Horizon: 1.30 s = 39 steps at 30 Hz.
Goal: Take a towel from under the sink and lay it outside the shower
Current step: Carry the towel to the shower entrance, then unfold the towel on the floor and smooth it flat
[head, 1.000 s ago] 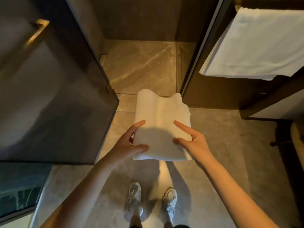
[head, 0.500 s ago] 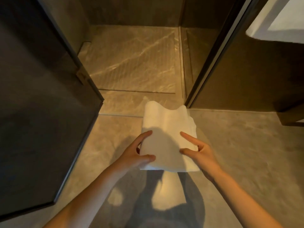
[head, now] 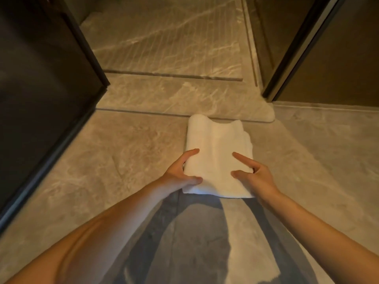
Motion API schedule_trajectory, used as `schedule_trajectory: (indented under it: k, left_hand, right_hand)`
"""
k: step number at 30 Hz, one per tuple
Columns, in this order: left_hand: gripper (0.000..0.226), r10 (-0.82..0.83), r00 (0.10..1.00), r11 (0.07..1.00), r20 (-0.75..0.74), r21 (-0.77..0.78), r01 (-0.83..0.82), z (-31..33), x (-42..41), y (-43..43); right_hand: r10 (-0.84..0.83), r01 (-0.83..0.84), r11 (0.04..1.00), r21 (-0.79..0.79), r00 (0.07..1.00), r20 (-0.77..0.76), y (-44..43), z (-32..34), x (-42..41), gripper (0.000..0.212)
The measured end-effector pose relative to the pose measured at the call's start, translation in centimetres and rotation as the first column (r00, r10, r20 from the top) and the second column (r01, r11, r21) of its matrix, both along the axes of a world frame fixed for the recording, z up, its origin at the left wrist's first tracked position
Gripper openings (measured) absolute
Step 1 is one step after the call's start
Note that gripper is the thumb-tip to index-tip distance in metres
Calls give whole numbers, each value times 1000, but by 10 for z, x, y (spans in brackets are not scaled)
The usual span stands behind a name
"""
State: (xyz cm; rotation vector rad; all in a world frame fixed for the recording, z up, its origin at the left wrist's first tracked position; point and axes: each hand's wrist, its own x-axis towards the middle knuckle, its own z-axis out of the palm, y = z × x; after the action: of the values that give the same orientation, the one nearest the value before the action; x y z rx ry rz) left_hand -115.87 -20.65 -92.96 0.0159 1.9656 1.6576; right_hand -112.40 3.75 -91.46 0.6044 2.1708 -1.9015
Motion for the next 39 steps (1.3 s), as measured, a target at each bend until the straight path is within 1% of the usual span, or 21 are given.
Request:
schedule_trajectory:
  k: [2, 3, 4, 5, 6, 7, 8, 9, 10, 11, 12, 13, 14, 16, 20, 23, 30, 32, 34, 36, 39]
  left_hand:
    - [79, 6, 1000, 999, -18, -32, -7, -14, -4, 2]
    - [80, 8, 1000, 999, -26, -51, -9, -17, -5, 4]
    - [81, -6, 999, 995, -34, -97, 3, -18, -5, 6]
    - [82, -51, 997, 975, -64, -218, 36, -15, -7, 8]
    - [85, -130, 984, 909, -124, -412, 68, -11, -9, 9]
    - [86, -233, 946, 794, -227, -606, 50, -7, -13, 12]
    - [85, -350, 858, 686, -375, -726, -37, -3, -18, 16]
    - [81, -449, 744, 636, -495, -762, -123, 0, -23, 21]
    - [76, -515, 653, 620, -555, -767, -163, 3, -29, 29]
    - [71, -562, 606, 598, -562, -783, -171, 1, -32, 36]
    - [66, -592, 602, 569, -536, -807, -159, -4, -34, 43]
    - [64, -607, 625, 538, -491, -833, -133, -12, -35, 48]
    - [62, -611, 650, 515, -452, -850, -107, -21, -34, 51]
    - [62, -601, 664, 515, -445, -851, -104, -38, -32, 50]
    - [64, -582, 617, 574, -530, -805, -149, -48, -29, 48]
    - [62, -569, 615, 597, -545, -788, -147, -46, -28, 49]
    - [68, -592, 647, 535, -481, -835, -131, -45, -30, 50]
    - [69, -574, 659, 548, -486, -826, -132, -47, -25, 53]
    - [70, -561, 666, 562, -492, -817, -130, -50, -12, 59]
    - [70, -564, 655, 575, -503, -808, -126, -50, 2, 67]
    - [69, -603, 631, 553, -488, -826, -110, -49, 8, 77]
  right_hand:
    - [10, -11, 999, 42, 1000, 15, 2, -13, 0, 52]
    - [26, -27, 996, 90, 1000, 15, 4, -15, 0, 51]
    - [63, -64, 979, 195, 998, 9, 6, -14, -2, 50]
    - [128, -123, 926, 357, 992, 10, 7, -13, -4, 51]
    - [196, -175, 821, 543, 980, 19, 7, -10, -8, 55]
    - [248, -180, 691, 700, 969, 4, 5, -8, -12, 60]
    - [301, -156, 581, 799, 953, -33, -1, -5, -18, 63]
    - [374, -146, 503, 852, 925, -62, -8, -3, -25, 64]
    - [450, -169, 441, 882, 892, -54, -16, -4, -30, 64]
    - [504, -209, 391, 896, 864, -18, -24, -7, -34, 64]
    - [532, -253, 355, 900, 846, 28, -30, -13, -36, 64]
    - [541, -291, 330, 898, 838, 72, -33, -20, -36, 64]
    - [544, -314, 311, 897, 833, 103, -34, -27, -35, 63]
    - [555, -314, 281, 907, 824, 113, -29, -41, -33, 62]
    - [576, -268, 264, 926, 815, 72, -25, -53, -32, 63]
    - [579, -274, 256, 927, 812, 80, -25, -52, -31, 63]
    - [584, -294, 251, 922, 806, 98, -25, -51, -31, 64]
    - [604, -300, 238, 924, 791, 101, -20, -52, -29, 64]
    - [624, -312, 204, 928, 772, 122, -11, -51, -21, 64]
    - [633, -334, 186, 924, 760, 147, 0, -48, -8, 65]
    - [624, -369, 207, 906, 763, 169, 14, -40, 7, 65]
